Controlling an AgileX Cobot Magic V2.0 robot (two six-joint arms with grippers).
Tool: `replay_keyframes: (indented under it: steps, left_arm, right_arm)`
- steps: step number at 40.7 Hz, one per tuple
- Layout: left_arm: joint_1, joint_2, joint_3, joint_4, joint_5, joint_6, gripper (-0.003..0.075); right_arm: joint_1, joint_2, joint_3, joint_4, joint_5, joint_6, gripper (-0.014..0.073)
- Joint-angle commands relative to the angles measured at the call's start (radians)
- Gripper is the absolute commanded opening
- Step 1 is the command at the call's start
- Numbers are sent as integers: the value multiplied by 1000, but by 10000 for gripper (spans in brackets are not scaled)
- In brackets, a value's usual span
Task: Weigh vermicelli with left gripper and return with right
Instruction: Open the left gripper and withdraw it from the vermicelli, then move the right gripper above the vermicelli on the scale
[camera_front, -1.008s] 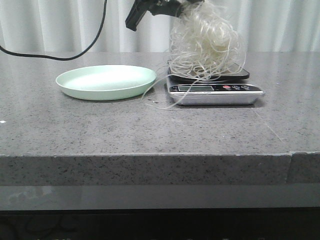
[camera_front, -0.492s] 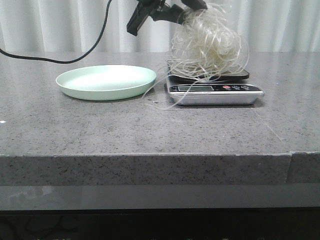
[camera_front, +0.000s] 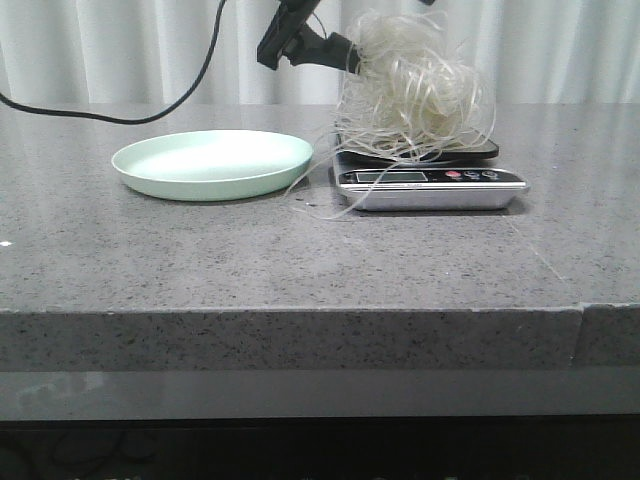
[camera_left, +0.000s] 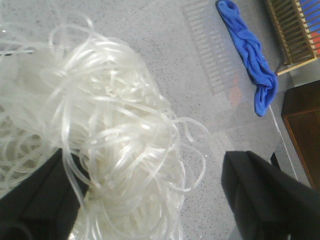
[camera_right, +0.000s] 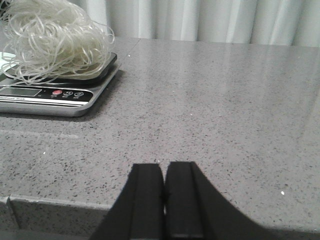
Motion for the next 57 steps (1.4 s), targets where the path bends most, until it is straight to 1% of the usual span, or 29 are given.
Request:
replay_keyframes:
  steps: [1, 7, 11, 14, 21, 26, 29, 31, 34, 36, 41, 45, 49, 50, 52, 57]
  left_arm:
    - [2, -59, -61, -50, 19, 4, 613]
    - [32, -59, -105, -38, 98, -17, 613]
    - [54, -61, -124, 36, 164, -46, 613]
    - [65, -65, -129, 113, 213, -71, 608]
    - [72, -101, -136, 365, 315, -119, 596]
    - [72, -155, -136, 486, 366, -150, 596]
    - [72, -196, -136, 561, 384, -158, 589]
    - [72, -222, -136, 618, 394, -160, 564]
    - [72, -266, -136, 700, 398, -171, 501]
    - [72, -294, -136, 759, 400, -185, 438]
    - [72, -357, -134, 879, 416, -186, 315]
    - [72, -404, -121, 959, 431, -192, 235]
    - [72, -454, -64, 1062, 426, -242, 146]
    - [72, -472, -37, 1095, 416, -256, 133]
    - [72, -503, 15, 1136, 390, -278, 141]
    - [72, -630, 219, 1208, 260, -330, 140]
  right_arm:
    - [-4, -14, -8, 3, -91, -3, 157]
    - [-4, -14, -8, 3, -95, -3, 157]
    - [-4, -14, -8, 3, -103, -3, 157]
    - [-4, -14, -8, 3, -105, -3, 157]
    - [-4, -14, -8, 3, -118, -3, 157]
    - [-4, -14, -8, 3, -133, -3, 157]
    - [-4, -14, -8, 3, -166, -3, 157]
    - [-4, -14, -8, 3, -180, -3, 157]
    - [-4, -14, -8, 3, -197, -3, 157]
    - [-4, -14, -8, 3, -209, -3, 157]
    - [-4, -14, -8, 3, -237, -3, 157]
    - [-4, -14, -8, 3, -266, -3, 157]
    - [-4, -14, -8, 3, -302, -3, 157]
    - [-4, -14, -8, 3, -314, -3, 157]
    - [-4, -14, -8, 3, -333, -3, 157]
    - [-4, -14, -8, 4, -384, -3, 157]
